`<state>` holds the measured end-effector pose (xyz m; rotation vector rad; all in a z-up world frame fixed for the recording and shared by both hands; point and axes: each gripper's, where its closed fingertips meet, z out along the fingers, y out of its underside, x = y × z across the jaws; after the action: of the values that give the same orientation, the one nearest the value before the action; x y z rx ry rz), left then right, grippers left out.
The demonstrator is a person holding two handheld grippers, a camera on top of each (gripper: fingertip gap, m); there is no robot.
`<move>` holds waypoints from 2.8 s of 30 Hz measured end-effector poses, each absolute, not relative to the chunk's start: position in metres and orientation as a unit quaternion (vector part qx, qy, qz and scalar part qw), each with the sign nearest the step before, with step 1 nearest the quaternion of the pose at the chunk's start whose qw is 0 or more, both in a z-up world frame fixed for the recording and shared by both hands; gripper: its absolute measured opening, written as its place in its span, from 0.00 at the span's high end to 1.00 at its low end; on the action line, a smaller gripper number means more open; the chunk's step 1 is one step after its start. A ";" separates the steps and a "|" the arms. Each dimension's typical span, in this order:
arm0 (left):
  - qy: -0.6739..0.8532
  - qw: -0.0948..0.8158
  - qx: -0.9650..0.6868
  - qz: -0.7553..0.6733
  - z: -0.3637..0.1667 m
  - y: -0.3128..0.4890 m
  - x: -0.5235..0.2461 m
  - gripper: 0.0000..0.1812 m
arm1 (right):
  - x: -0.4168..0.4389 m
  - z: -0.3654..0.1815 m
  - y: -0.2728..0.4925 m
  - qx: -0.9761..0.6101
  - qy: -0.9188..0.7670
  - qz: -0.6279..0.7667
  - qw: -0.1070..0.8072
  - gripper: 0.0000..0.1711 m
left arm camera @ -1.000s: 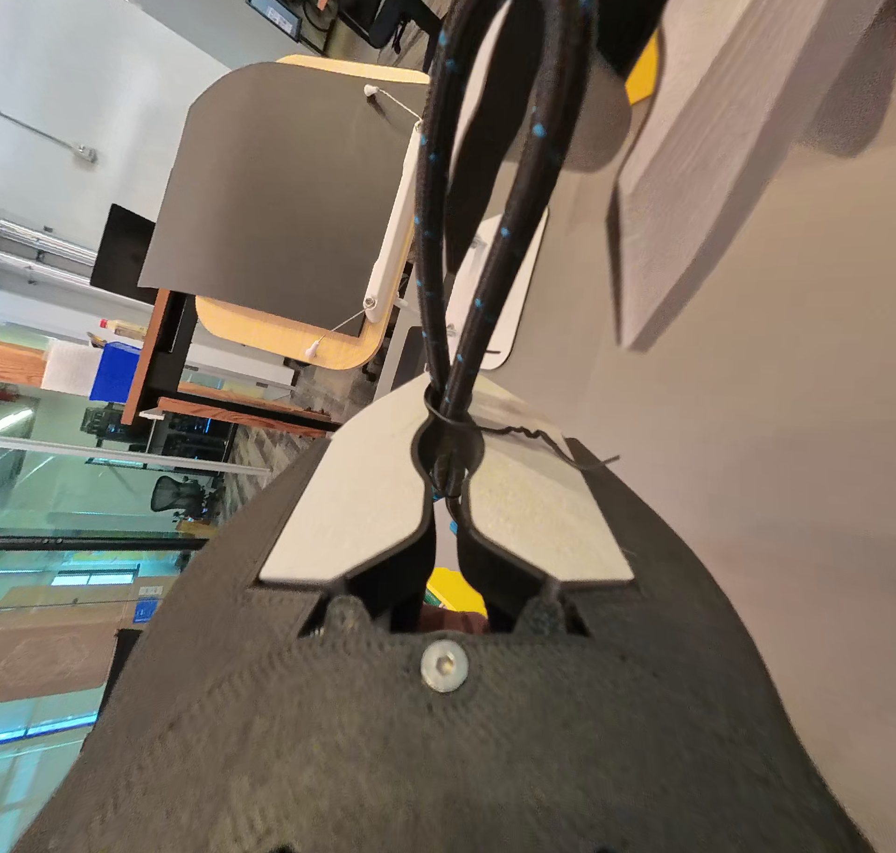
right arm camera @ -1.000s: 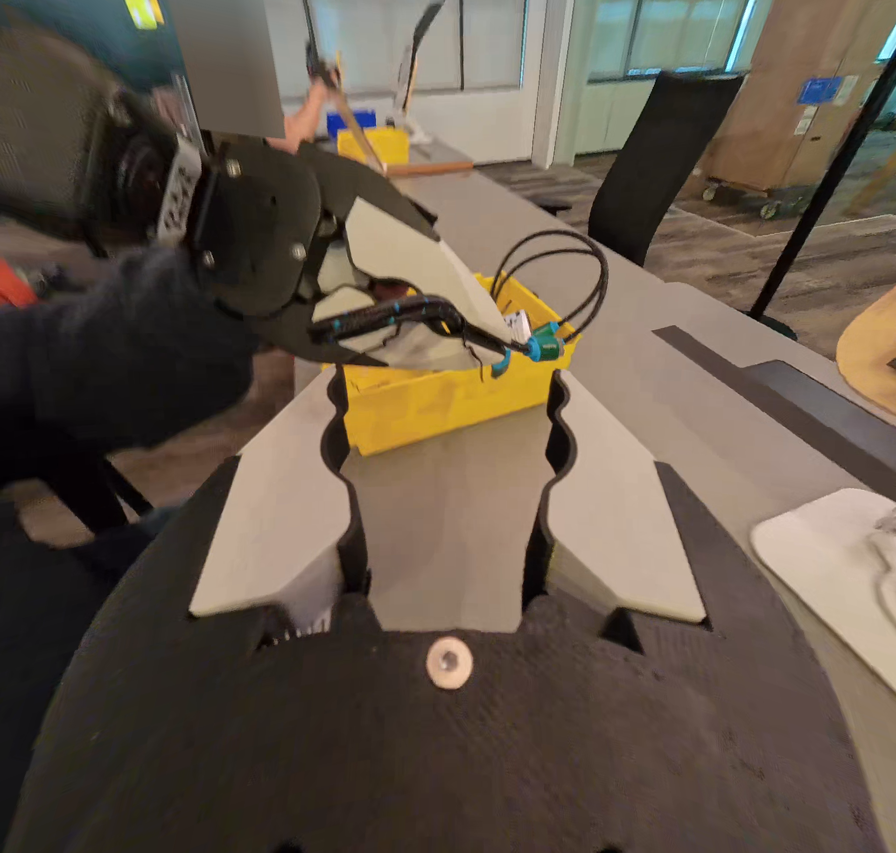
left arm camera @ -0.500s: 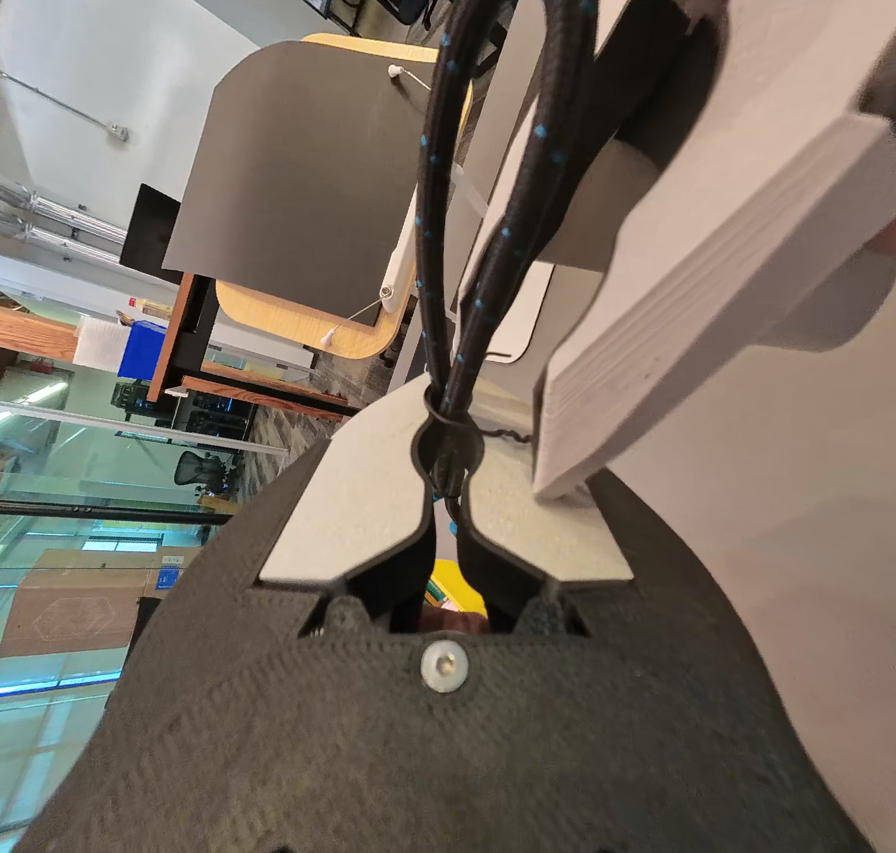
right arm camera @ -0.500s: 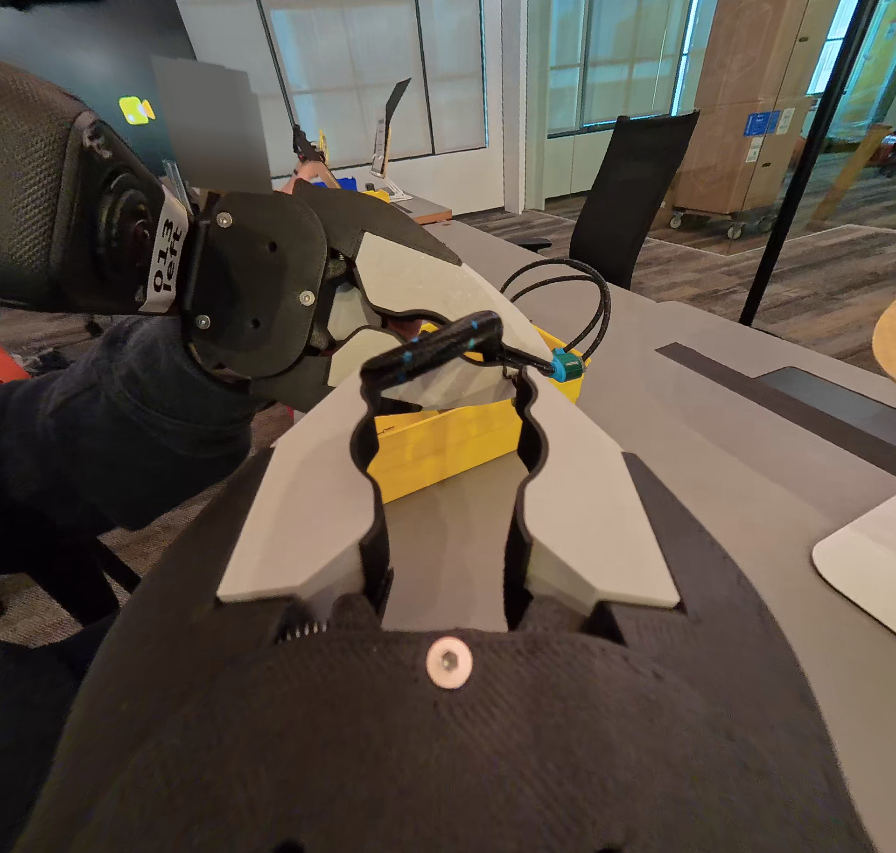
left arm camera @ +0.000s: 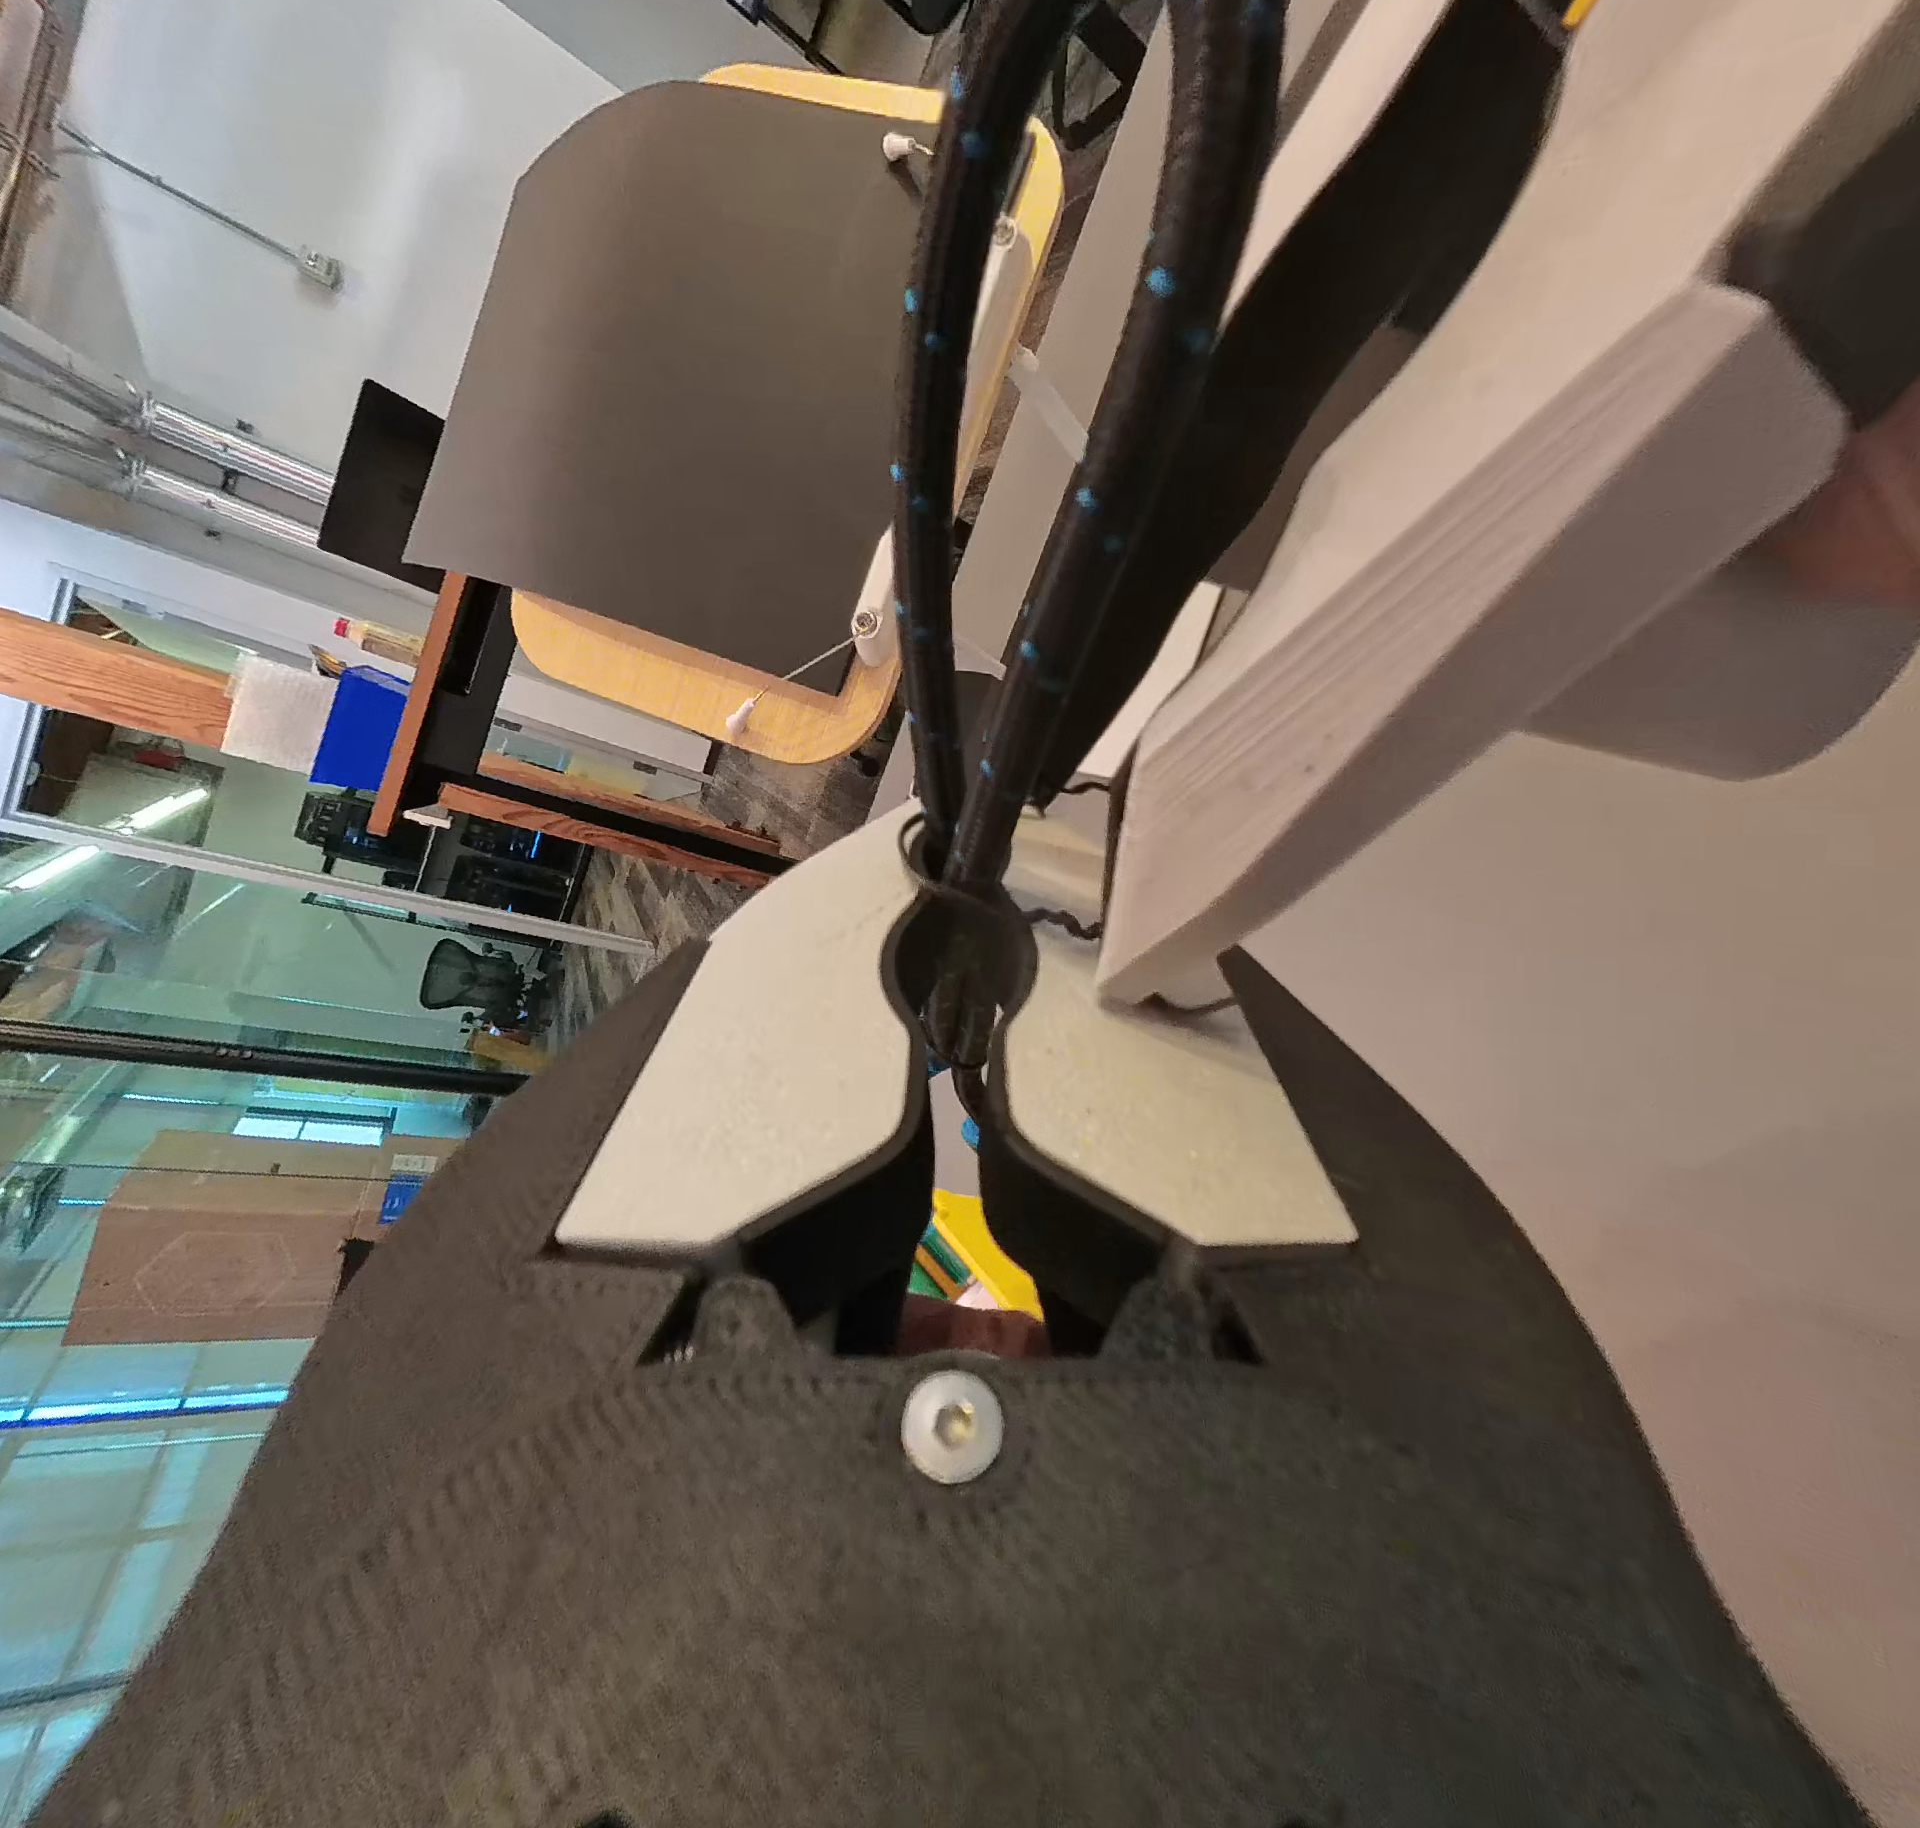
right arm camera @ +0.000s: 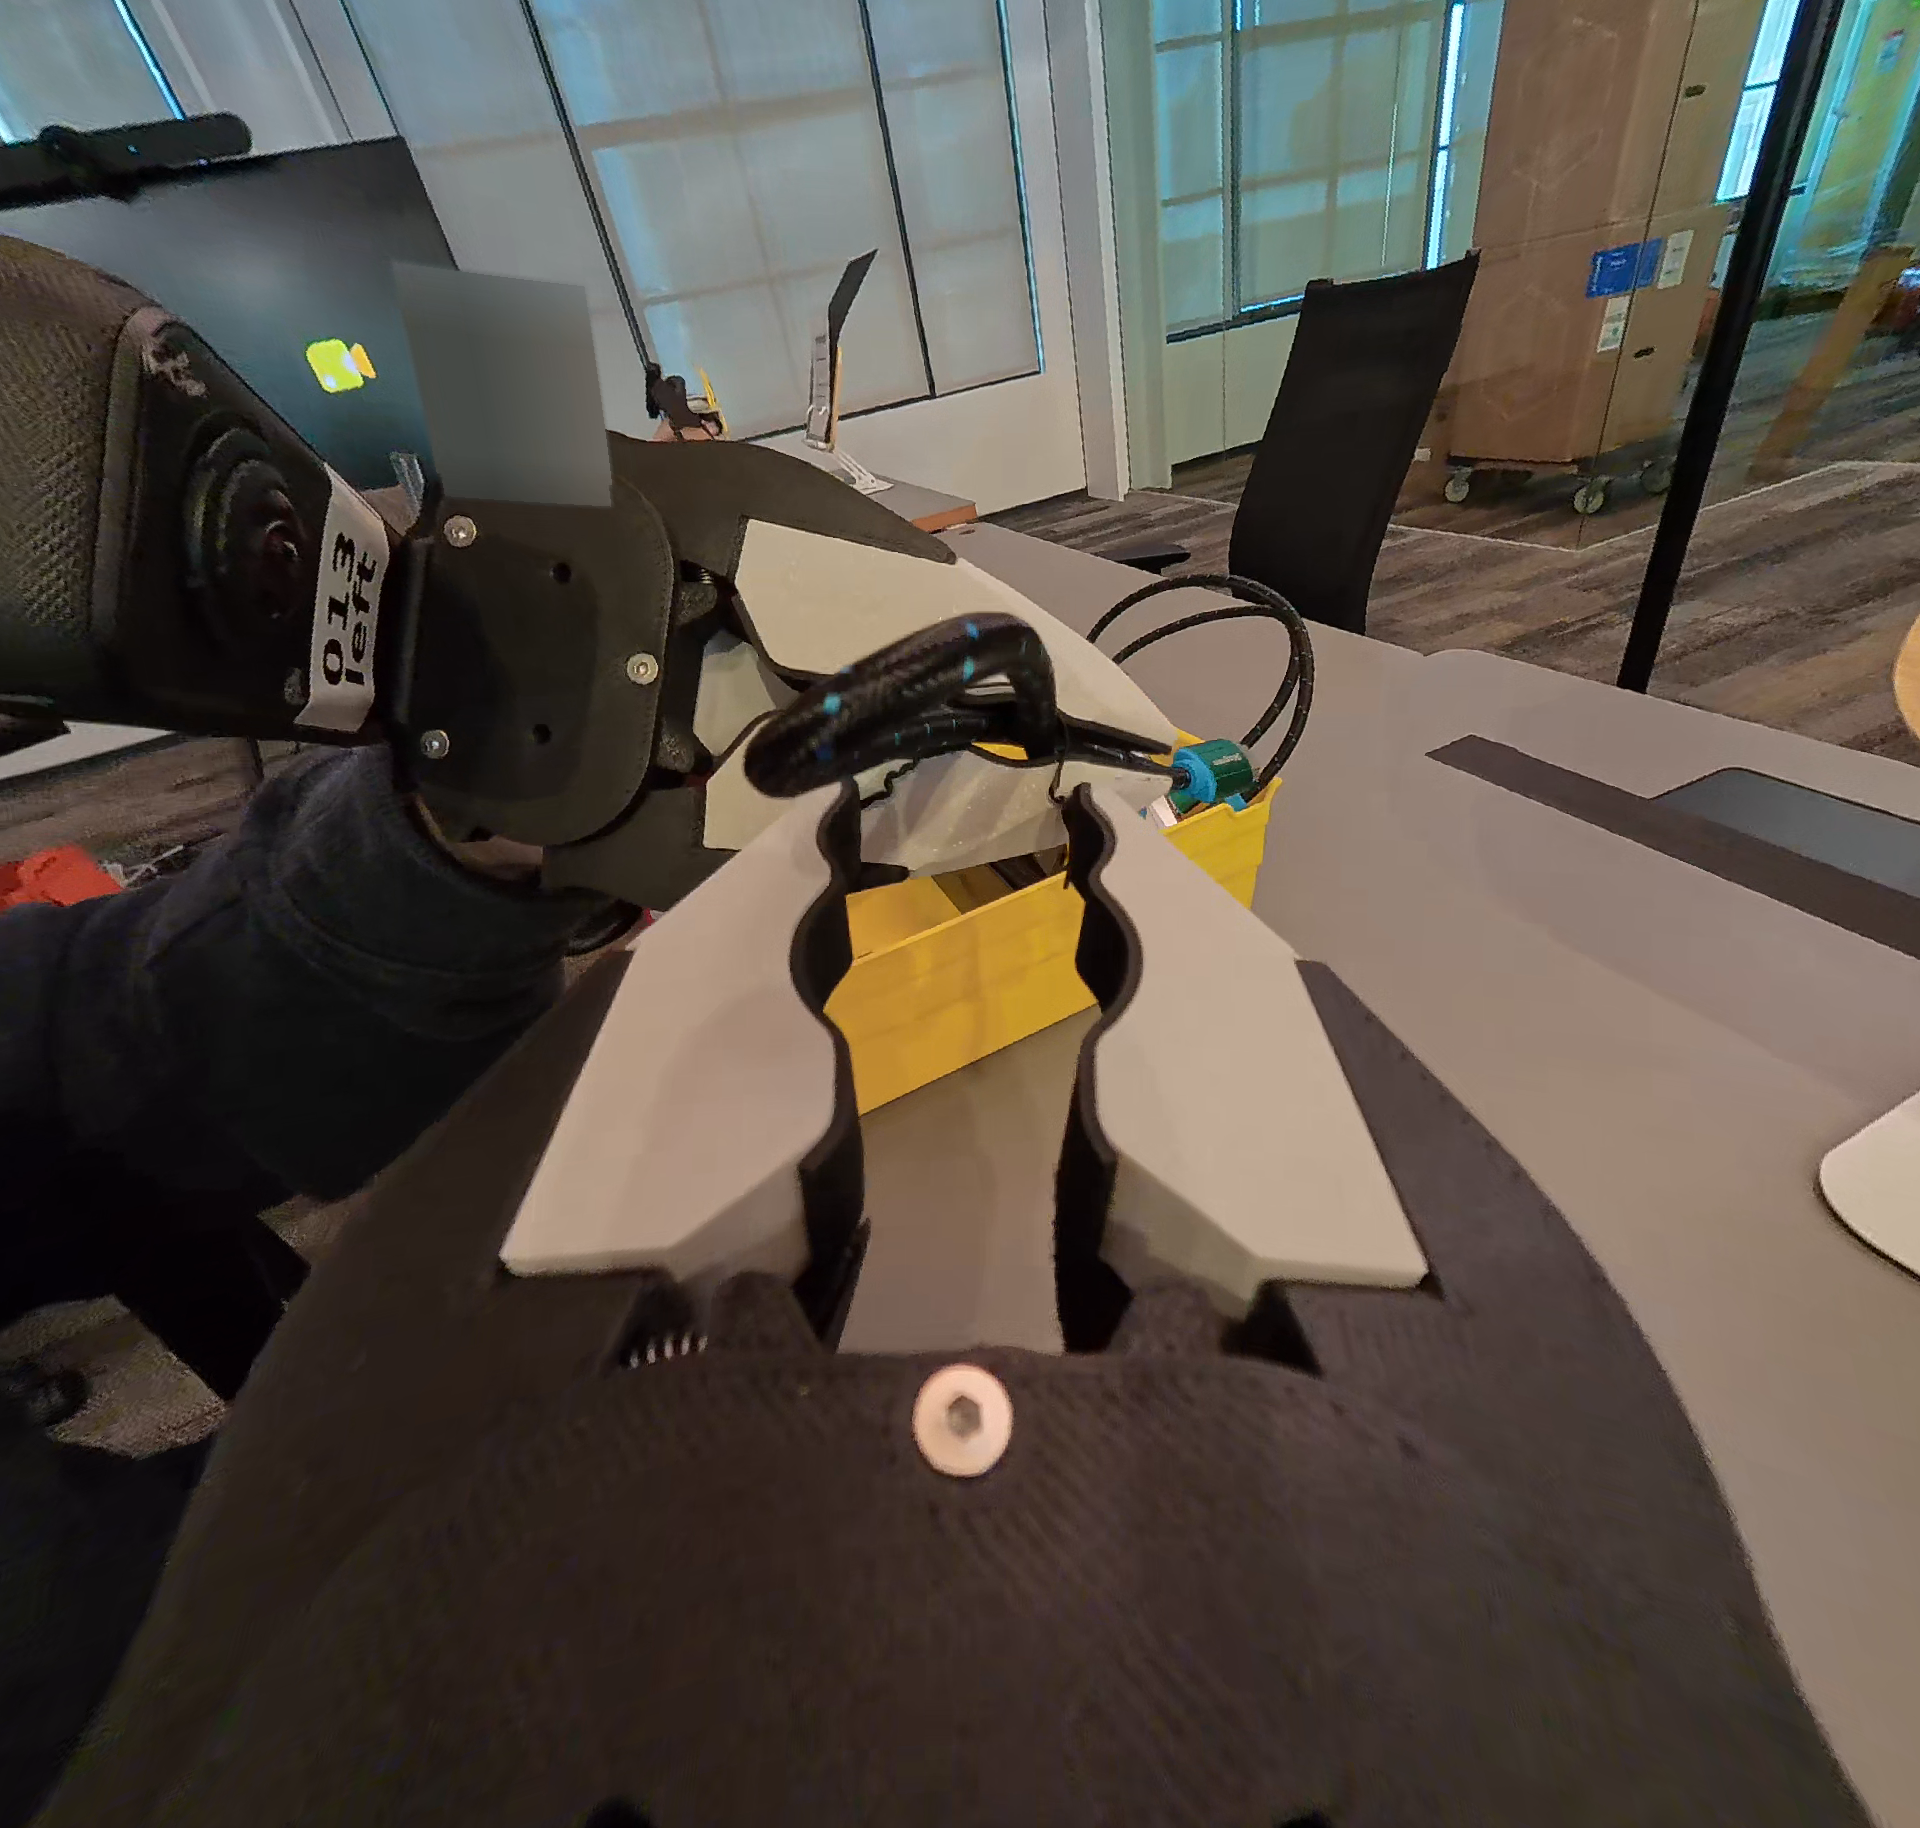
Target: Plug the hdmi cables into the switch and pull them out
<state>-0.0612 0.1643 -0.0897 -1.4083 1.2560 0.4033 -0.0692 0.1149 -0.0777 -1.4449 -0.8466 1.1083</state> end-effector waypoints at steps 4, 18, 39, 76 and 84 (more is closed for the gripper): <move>0.534 0.572 -0.597 0.176 -0.088 0.164 -0.061 0.99 | -0.068 -0.078 0.116 -0.606 -0.353 0.471 0.535 0.81; 0.529 0.584 -0.591 0.173 -0.086 0.161 -0.057 0.99 | -0.061 -0.080 0.118 -0.594 -0.346 0.483 0.542 0.98; 0.482 0.709 -0.488 0.165 -0.054 0.144 -0.035 0.99 | -0.041 -0.057 0.100 -0.522 -0.189 0.744 0.372 1.00; 0.404 0.537 -0.711 -0.208 -0.091 0.132 -0.011 1.00 | -0.029 -0.064 0.104 -0.352 -0.661 -0.106 0.654 0.99; 0.421 0.566 -0.696 -0.136 -0.090 0.138 -0.015 0.99 | -0.019 -0.064 0.104 -0.482 -0.593 0.087 0.640 0.90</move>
<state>-0.0150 0.1378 -0.0903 -1.6356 0.9907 -0.3189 -0.0188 0.1042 -0.0638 -1.0990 -1.3522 0.1978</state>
